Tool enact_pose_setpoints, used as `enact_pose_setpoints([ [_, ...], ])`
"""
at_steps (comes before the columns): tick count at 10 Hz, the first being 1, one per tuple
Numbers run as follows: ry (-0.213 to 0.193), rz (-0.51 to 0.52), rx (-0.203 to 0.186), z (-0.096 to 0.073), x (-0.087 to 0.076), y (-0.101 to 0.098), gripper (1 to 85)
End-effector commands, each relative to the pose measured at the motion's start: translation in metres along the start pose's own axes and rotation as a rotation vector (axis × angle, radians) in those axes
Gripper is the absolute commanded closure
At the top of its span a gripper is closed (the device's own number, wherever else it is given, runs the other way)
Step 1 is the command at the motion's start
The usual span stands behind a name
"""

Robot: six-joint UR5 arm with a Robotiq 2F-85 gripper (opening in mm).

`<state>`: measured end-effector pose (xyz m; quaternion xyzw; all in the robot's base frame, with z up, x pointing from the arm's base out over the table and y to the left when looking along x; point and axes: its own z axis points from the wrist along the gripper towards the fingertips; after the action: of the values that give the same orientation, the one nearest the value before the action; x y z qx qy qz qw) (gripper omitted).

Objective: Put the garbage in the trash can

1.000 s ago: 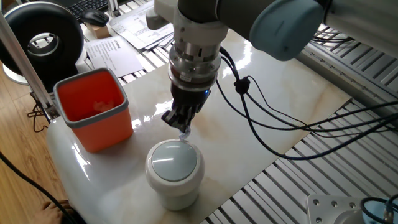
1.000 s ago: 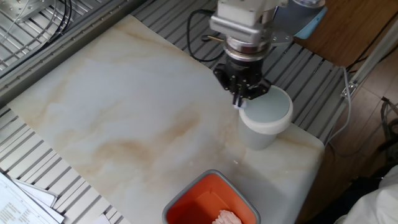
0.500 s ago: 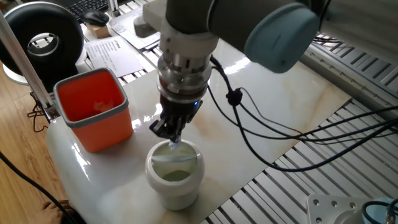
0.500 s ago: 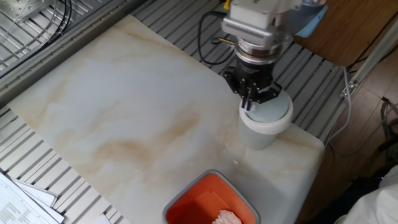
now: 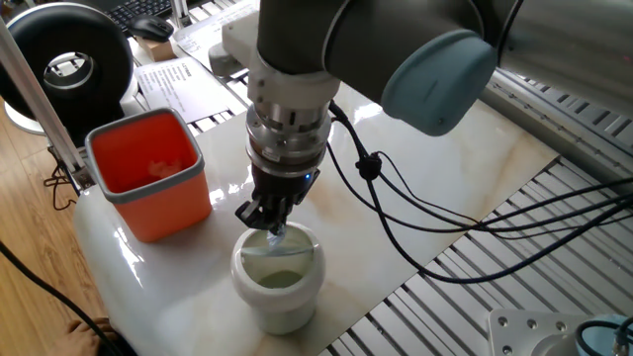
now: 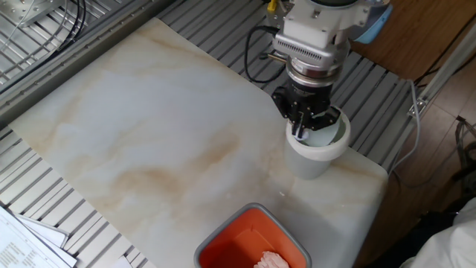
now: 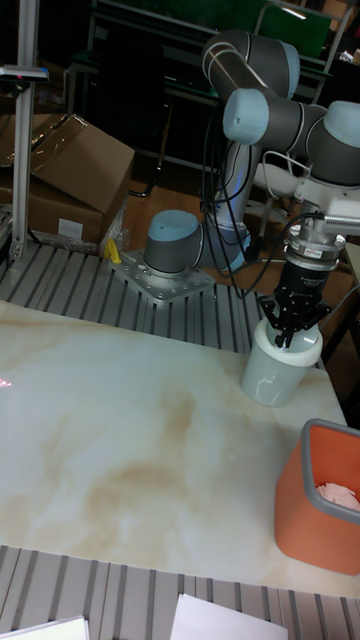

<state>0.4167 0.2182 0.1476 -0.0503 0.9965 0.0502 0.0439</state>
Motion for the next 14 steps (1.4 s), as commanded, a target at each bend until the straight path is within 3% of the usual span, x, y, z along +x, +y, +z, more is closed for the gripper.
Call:
enact_pose_setpoints([
  [1, 0.019, -0.027, -0.01, 0.002, 0.006, -0.002, 35.7],
  [2, 0.018, -0.044, -0.012, 0.001, 0.006, -0.002, 31.0],
  [6, 0.012, -0.06, -0.011, -0.005, 0.005, -0.005, 32.0],
  [10, 0.028, -0.066, -0.023, -0.024, 0.005, -0.01, 32.3],
  [14, 0.015, -0.092, -0.005, -0.007, -0.006, -0.016, 37.0],
])
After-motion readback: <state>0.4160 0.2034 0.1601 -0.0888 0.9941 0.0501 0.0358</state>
